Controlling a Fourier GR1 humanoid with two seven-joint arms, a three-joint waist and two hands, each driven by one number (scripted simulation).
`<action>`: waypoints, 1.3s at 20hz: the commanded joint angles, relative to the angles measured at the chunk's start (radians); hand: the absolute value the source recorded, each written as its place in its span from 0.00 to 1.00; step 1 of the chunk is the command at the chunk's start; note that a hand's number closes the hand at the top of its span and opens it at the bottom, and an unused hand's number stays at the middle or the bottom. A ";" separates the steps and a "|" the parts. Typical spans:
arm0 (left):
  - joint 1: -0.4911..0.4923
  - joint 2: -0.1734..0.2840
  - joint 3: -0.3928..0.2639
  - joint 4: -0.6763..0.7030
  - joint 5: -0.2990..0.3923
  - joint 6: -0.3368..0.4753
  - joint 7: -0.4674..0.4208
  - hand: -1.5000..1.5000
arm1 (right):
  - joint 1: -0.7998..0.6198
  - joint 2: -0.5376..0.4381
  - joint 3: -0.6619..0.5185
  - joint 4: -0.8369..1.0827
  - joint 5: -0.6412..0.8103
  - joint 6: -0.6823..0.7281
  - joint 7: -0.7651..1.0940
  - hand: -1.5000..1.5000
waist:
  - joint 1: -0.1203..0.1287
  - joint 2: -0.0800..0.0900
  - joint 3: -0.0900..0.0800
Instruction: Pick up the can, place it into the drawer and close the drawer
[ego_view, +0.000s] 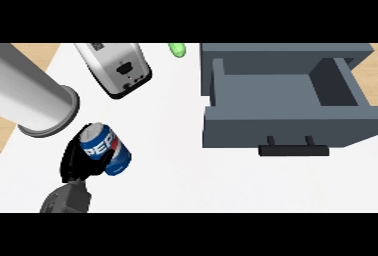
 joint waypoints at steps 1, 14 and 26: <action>-0.053 -0.048 -0.045 -0.086 -0.001 0.087 0.081 1.00 | 0.020 0.012 0.038 0.010 0.037 -0.012 -0.042 0.00 | -0.002 0.000 0.000; -0.165 -0.064 -0.211 -0.332 -0.041 0.335 0.243 1.00 | 0.090 0.012 0.076 -0.043 0.015 -0.044 -0.061 0.00 | -0.005 -0.001 0.000; -0.368 -0.058 -0.287 -0.401 -0.095 0.515 0.420 1.00 | 0.128 0.012 0.167 -0.114 0.049 -0.132 -0.072 0.00 | -0.008 0.000 0.000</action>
